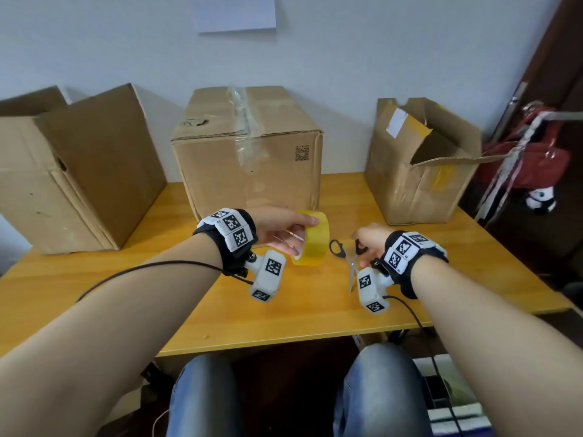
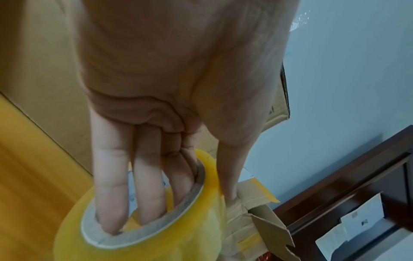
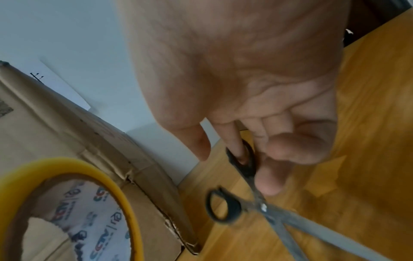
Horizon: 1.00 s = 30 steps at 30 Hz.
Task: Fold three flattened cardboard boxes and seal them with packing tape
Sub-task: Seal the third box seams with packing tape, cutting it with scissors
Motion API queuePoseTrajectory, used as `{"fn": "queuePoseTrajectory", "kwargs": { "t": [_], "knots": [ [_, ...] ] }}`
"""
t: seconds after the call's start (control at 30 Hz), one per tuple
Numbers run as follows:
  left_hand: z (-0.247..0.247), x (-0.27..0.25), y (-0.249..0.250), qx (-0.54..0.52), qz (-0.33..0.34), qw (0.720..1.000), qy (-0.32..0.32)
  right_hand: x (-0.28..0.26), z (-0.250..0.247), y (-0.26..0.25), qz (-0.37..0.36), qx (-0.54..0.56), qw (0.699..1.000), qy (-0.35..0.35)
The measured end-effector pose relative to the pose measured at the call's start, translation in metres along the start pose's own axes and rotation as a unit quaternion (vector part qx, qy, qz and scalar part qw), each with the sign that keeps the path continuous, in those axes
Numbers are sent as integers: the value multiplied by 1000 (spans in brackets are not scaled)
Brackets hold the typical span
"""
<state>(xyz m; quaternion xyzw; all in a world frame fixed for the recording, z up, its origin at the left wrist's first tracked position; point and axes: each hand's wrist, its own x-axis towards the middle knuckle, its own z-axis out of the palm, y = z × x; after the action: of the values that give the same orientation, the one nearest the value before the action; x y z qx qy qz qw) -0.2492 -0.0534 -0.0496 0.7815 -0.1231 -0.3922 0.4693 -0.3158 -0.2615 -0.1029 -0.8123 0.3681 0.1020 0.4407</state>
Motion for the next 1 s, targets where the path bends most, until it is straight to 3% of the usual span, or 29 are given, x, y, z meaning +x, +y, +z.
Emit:
{"fn": "queuePoseTrajectory", "kwargs": {
  "t": [0.13,0.33,0.43,0.63,0.7,0.8,1.0],
  "knots": [
    [14,8,8,8,0,1000,1,11,-5,5,-8,3,1000,-1],
    [37,22,20,27,10,1000,-12,-11,-25,3,-61,185,981,-21],
    [52,29,28,42,17,999,-23,-14,-36,1,-74,181,980,-32],
    [69,34,45,66,56,996,-32,-1,-57,12,-81,183,978,58],
    [68,34,51,63,84,994,-30,10,-62,22,-62,168,980,85],
    [65,29,60,48,117,991,-34,25,-66,39,-34,59,990,124],
    [61,15,66,31,169,985,-28,22,-54,30,-24,-66,992,102]
  ]
}}
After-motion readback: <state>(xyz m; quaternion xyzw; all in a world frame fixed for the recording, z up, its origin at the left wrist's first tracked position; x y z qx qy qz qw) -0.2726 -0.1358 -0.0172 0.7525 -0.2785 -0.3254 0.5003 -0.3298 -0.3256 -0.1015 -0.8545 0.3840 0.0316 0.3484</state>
